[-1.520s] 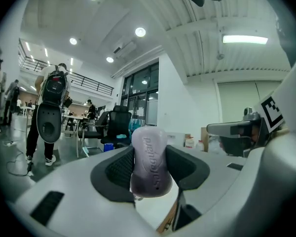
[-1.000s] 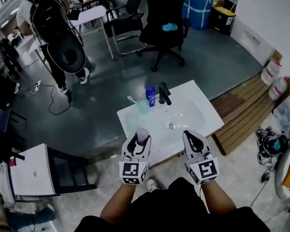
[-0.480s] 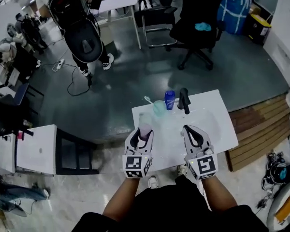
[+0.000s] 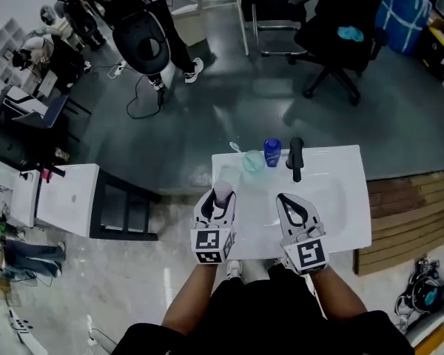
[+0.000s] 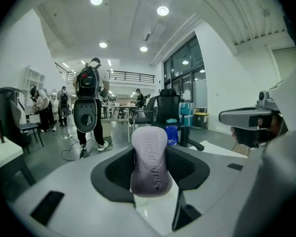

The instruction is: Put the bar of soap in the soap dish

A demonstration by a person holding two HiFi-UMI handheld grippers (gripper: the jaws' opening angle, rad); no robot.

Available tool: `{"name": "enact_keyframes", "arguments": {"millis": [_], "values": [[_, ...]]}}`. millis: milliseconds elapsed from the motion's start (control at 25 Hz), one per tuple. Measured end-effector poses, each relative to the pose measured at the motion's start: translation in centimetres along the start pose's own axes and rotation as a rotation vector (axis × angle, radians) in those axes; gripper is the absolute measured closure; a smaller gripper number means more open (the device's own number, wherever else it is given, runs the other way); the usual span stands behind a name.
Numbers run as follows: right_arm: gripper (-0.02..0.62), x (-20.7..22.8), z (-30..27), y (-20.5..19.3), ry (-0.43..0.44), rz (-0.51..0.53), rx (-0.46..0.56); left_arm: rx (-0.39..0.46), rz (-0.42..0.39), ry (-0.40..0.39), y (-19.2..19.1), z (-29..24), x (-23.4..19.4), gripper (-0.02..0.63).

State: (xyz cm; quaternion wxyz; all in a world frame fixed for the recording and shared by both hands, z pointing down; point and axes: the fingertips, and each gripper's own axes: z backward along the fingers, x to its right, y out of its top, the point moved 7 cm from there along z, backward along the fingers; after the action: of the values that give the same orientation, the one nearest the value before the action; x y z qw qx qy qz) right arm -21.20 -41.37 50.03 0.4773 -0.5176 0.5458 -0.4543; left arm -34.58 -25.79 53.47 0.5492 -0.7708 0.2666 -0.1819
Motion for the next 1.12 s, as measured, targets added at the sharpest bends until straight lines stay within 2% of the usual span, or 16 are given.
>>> {"name": "enact_keyframes", "arguments": {"millis": [160, 360, 520, 680, 1120], "values": [[0.578, 1.0, -0.4, -1.3, 0.044, -0.029, -0.019, -0.035, -0.005, 0.052, -0.8, -1.2, -0.1, 0.391], [0.578, 2.0, -0.6, -2.7, 0.115, -0.013, -0.044, -0.089, -0.042, 0.106, -1.7, -2.6, -0.7, 0.391], [0.578, 3.2, -0.9, -4.0, 0.11, -0.019, -0.089, -0.14, -0.025, 0.106, -3.0, -4.2, -1.4, 0.391], [0.578, 2.6, -1.5, -4.9, 0.095, -0.04, -0.107, -0.198, -0.018, 0.088, -4.0, -5.9, -2.5, 0.391], [0.578, 0.5, -2.7, -7.7, 0.159, -0.038, -0.201, -0.365, 0.023, 0.076, -6.6, -10.3, -3.9, 0.391]]}}
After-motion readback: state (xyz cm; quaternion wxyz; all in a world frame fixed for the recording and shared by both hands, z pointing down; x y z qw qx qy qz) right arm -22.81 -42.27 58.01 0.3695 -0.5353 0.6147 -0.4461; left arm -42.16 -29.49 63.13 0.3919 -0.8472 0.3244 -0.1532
